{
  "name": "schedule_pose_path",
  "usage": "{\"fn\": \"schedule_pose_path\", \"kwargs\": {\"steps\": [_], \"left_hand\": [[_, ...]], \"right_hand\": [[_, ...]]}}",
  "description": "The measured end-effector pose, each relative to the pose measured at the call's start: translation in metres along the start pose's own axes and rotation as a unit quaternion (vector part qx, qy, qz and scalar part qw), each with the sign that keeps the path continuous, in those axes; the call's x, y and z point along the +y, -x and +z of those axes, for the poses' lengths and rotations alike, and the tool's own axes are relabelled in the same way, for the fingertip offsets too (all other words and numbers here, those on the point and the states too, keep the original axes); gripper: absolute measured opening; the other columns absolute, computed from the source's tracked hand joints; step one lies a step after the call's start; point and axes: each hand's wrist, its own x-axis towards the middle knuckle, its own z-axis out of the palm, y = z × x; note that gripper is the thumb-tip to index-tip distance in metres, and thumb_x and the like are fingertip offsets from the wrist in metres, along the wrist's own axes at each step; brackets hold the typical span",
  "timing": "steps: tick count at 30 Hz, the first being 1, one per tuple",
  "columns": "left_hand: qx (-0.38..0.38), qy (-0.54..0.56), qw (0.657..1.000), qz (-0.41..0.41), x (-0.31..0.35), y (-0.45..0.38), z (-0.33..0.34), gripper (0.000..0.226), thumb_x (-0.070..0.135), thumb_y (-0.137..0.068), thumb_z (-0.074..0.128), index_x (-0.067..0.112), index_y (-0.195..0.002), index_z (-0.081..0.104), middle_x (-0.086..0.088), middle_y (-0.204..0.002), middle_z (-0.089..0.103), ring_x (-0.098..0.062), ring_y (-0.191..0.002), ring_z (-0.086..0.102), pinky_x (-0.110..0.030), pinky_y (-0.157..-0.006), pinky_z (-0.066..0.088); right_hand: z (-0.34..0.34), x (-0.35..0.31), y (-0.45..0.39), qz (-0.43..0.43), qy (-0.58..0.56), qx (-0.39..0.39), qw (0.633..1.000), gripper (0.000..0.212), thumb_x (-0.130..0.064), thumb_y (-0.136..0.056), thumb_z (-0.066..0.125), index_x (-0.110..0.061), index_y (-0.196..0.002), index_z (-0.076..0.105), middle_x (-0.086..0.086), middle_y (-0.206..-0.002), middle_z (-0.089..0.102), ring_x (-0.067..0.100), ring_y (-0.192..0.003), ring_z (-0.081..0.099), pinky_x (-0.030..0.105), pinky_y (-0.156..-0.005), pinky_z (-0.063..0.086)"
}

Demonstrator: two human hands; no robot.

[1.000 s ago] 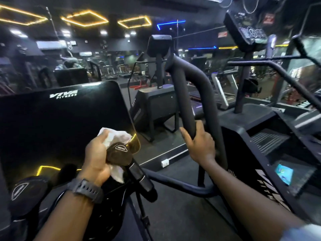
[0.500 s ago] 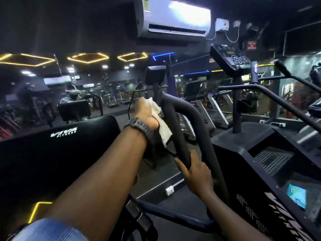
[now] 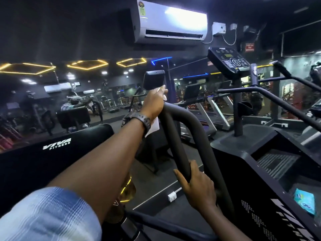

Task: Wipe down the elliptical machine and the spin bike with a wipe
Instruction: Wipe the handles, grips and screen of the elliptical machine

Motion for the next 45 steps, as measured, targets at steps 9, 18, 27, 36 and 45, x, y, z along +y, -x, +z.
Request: {"fn": "schedule_pose_path", "kwargs": {"steps": [9,18,27,36,45], "left_hand": [[-0.156,-0.626,0.698,0.312,0.012,0.010,0.007,0.042,0.040,-0.102,0.024,0.034,-0.136,0.049,0.012,-0.138,0.053,-0.014,-0.134,0.041,-0.049,-0.117,0.010],[-0.204,-0.635,0.642,0.378,-0.005,0.031,0.058,0.053,0.057,-0.096,0.015,0.043,-0.145,0.030,0.006,-0.148,0.041,-0.018,-0.137,0.033,-0.049,-0.116,0.012],[-0.156,-0.605,0.699,0.347,0.017,0.004,0.007,0.073,0.059,-0.082,0.050,0.019,-0.140,0.033,-0.001,-0.136,0.047,-0.022,-0.122,0.046,-0.040,-0.100,0.042],[0.027,-0.702,0.655,0.278,0.004,0.030,0.003,0.083,0.086,-0.075,0.030,0.013,-0.094,0.066,-0.008,-0.093,0.063,-0.027,-0.084,0.057,-0.036,-0.071,0.041],[-0.082,-0.692,0.649,0.305,0.016,0.000,0.027,0.057,0.042,-0.101,0.018,0.013,-0.094,0.067,-0.011,-0.104,0.068,-0.033,-0.095,0.063,-0.032,-0.069,0.038]], "right_hand": [[-0.002,0.002,0.001,-0.011,-0.017,-0.016,1.000,0.041,-0.071,-0.088,0.041,-0.034,-0.103,0.039,-0.007,-0.069,0.060,0.020,-0.073,0.066,0.036,-0.062,0.043],[-0.003,0.003,-0.001,-0.020,-0.016,-0.021,0.999,0.048,-0.071,-0.088,0.042,-0.028,-0.109,0.042,0.002,-0.081,0.069,0.029,-0.081,0.067,0.036,-0.063,0.039],[-0.005,0.004,-0.001,-0.019,-0.021,-0.026,0.999,0.046,-0.074,-0.087,0.040,-0.033,-0.108,0.036,0.000,-0.077,0.066,0.027,-0.078,0.067,0.038,-0.065,0.047],[-0.003,0.006,-0.002,-0.022,-0.014,-0.018,0.999,0.045,-0.075,-0.086,0.037,-0.033,-0.100,0.036,-0.007,-0.067,0.055,0.023,-0.068,0.065,0.037,-0.058,0.045],[-0.001,0.005,-0.001,-0.014,-0.019,-0.009,1.000,0.042,-0.071,-0.089,0.043,-0.032,-0.104,0.041,-0.007,-0.068,0.059,0.017,-0.066,0.064,0.035,-0.060,0.047]]}}
